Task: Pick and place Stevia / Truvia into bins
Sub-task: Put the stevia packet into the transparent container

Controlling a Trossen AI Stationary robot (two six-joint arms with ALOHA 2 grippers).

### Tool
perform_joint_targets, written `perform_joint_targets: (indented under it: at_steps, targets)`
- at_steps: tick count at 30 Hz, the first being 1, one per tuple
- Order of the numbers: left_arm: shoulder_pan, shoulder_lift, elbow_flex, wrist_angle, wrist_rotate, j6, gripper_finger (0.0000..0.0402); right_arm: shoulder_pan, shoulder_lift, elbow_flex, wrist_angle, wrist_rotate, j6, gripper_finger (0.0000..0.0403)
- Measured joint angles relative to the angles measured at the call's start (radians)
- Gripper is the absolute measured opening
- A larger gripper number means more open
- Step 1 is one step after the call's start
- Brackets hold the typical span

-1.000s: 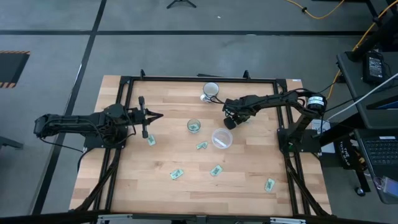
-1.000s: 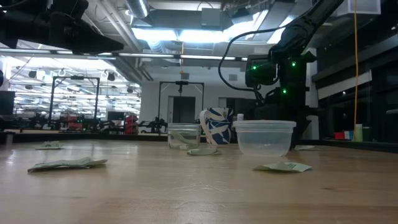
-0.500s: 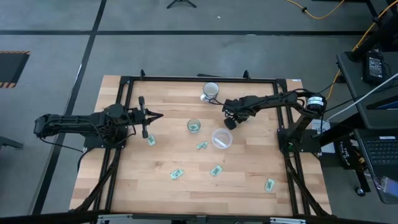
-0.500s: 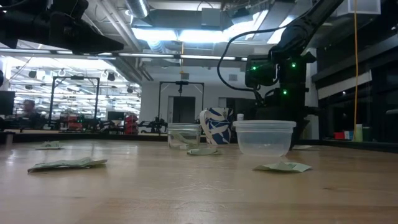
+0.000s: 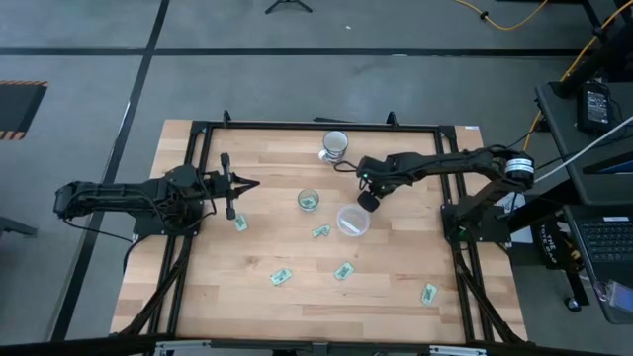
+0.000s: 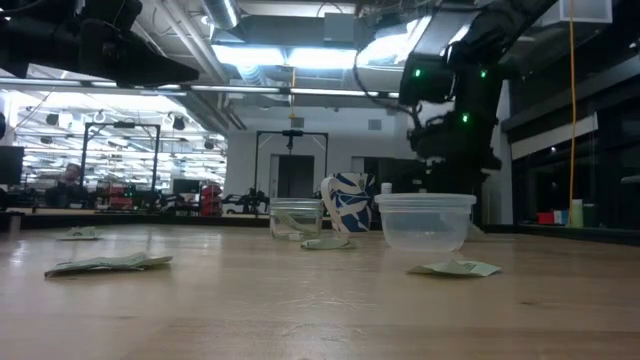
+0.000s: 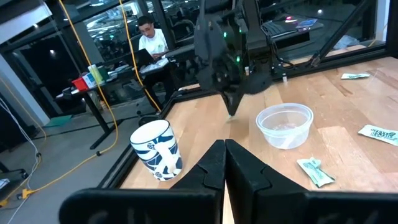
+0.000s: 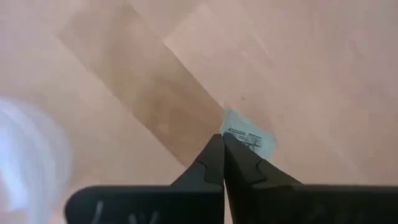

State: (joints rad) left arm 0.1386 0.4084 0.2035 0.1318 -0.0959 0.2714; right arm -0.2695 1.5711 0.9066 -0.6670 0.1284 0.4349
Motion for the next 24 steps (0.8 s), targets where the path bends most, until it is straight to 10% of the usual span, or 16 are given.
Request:
perform_joint_targets:
  at_steps: [24]
  targets:
    - [0.0,0.0,0.0,-0.025,0.008,0.001,0.0008,0.218,-0.428,0.003,0.119,0.011,-0.169,0.0]
